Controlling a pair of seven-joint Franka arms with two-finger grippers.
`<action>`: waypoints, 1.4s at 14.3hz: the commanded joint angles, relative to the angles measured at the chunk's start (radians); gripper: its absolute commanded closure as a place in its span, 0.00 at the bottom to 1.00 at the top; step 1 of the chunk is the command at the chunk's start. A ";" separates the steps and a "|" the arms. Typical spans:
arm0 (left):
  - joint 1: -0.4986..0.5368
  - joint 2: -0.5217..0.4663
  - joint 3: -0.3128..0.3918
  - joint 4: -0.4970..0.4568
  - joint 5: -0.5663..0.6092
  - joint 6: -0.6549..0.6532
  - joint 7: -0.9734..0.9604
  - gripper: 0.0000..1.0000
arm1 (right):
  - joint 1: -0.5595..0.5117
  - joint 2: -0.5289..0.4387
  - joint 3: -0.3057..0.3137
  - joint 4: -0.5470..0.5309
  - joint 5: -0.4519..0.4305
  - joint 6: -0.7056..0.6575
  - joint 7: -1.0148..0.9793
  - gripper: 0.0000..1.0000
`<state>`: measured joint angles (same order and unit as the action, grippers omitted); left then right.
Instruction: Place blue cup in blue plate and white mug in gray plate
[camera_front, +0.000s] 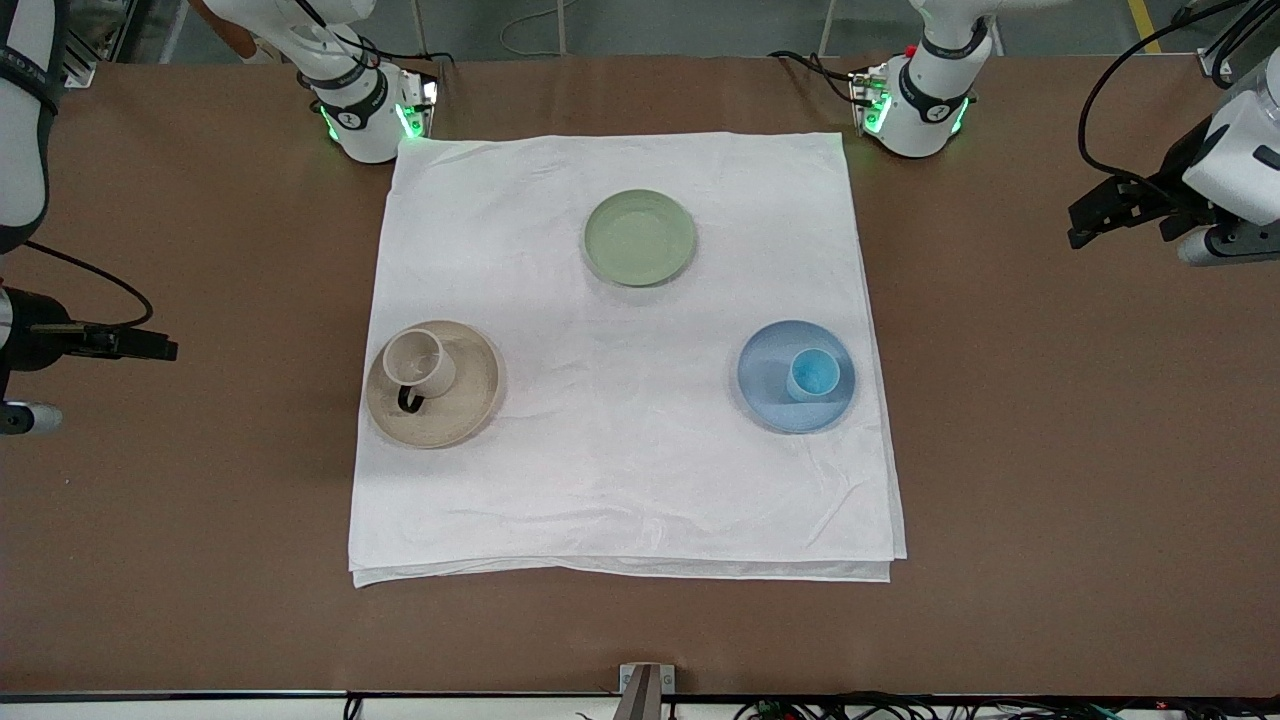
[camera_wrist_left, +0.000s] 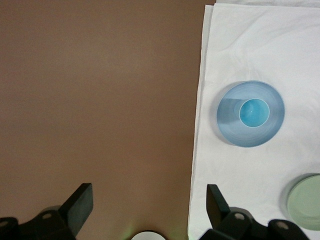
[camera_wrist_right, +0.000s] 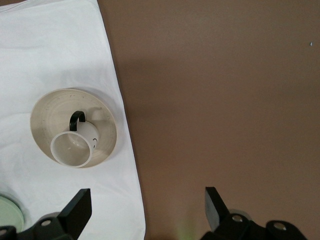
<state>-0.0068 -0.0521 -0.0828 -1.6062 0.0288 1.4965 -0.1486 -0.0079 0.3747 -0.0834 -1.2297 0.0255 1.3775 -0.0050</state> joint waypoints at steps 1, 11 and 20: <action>0.005 -0.023 -0.003 -0.006 -0.004 0.004 0.017 0.00 | -0.017 0.016 0.019 0.027 0.008 -0.021 -0.004 0.00; 0.010 -0.029 0.003 -0.009 -0.015 0.001 0.018 0.00 | -0.009 -0.410 0.014 -0.448 -0.001 0.153 -0.007 0.00; 0.007 -0.011 0.003 0.003 -0.009 0.007 0.020 0.00 | -0.007 -0.522 0.016 -0.470 -0.032 0.130 -0.038 0.00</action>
<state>-0.0018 -0.0628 -0.0811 -1.6064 0.0272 1.4964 -0.1448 -0.0083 -0.1271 -0.0751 -1.6721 0.0123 1.4857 -0.0284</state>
